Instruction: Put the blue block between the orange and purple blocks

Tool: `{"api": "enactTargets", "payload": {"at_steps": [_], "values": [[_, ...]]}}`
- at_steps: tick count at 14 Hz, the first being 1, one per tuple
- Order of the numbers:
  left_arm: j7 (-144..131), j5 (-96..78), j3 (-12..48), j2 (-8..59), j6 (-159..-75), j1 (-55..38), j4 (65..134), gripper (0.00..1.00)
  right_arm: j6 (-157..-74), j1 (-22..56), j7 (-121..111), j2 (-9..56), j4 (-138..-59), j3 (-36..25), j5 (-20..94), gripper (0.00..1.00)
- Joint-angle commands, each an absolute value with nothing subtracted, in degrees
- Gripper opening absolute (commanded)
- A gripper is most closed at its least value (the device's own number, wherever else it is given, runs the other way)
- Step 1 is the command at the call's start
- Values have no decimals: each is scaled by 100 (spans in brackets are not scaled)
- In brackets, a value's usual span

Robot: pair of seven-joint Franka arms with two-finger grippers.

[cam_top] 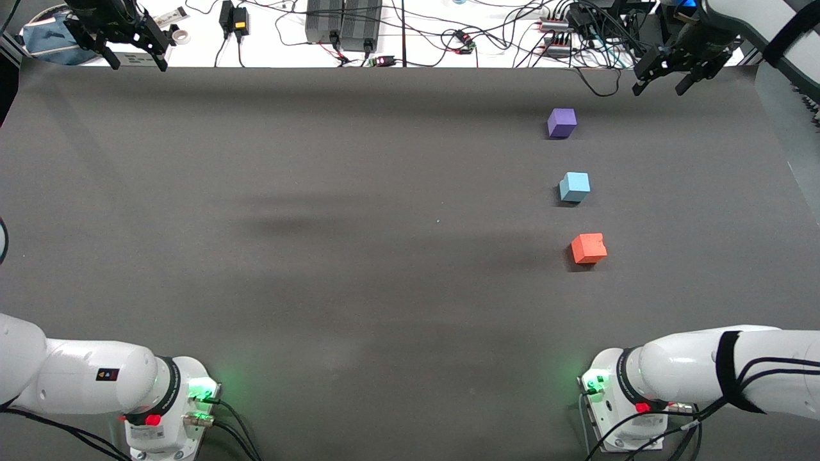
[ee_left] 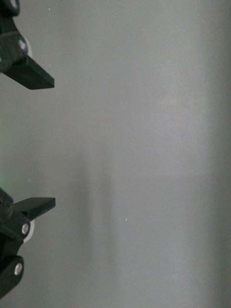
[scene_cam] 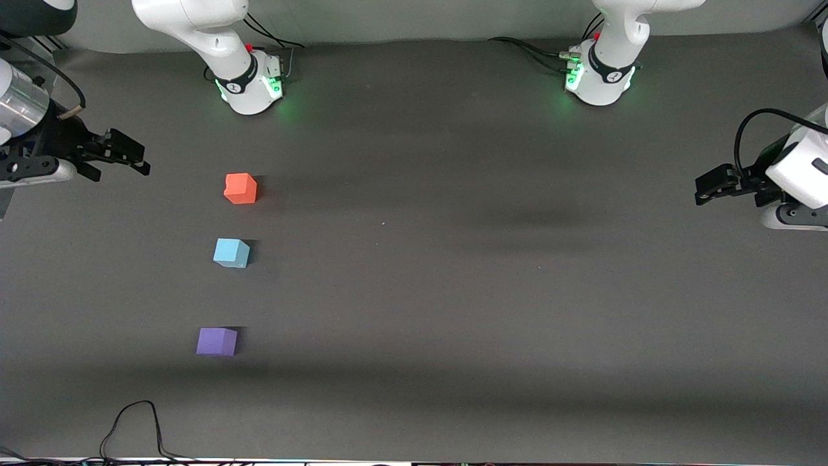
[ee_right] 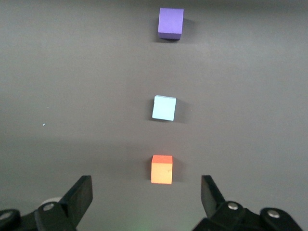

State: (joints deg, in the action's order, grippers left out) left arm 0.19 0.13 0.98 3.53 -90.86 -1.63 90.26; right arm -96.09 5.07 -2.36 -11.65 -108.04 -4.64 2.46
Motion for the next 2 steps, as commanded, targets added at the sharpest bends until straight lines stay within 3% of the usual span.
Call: {"api": "enactTargets", "payload": {"at_steps": [1,2], "values": [[70,-44,44,299,-9167,-220,9088,100,-9554,466,-97,-1283,-10872,-378,132,100],[70,-44,44,290,-9176,-220,9088,100,-9545,475,-27,-1283,-10872,-369,132,100]]}}
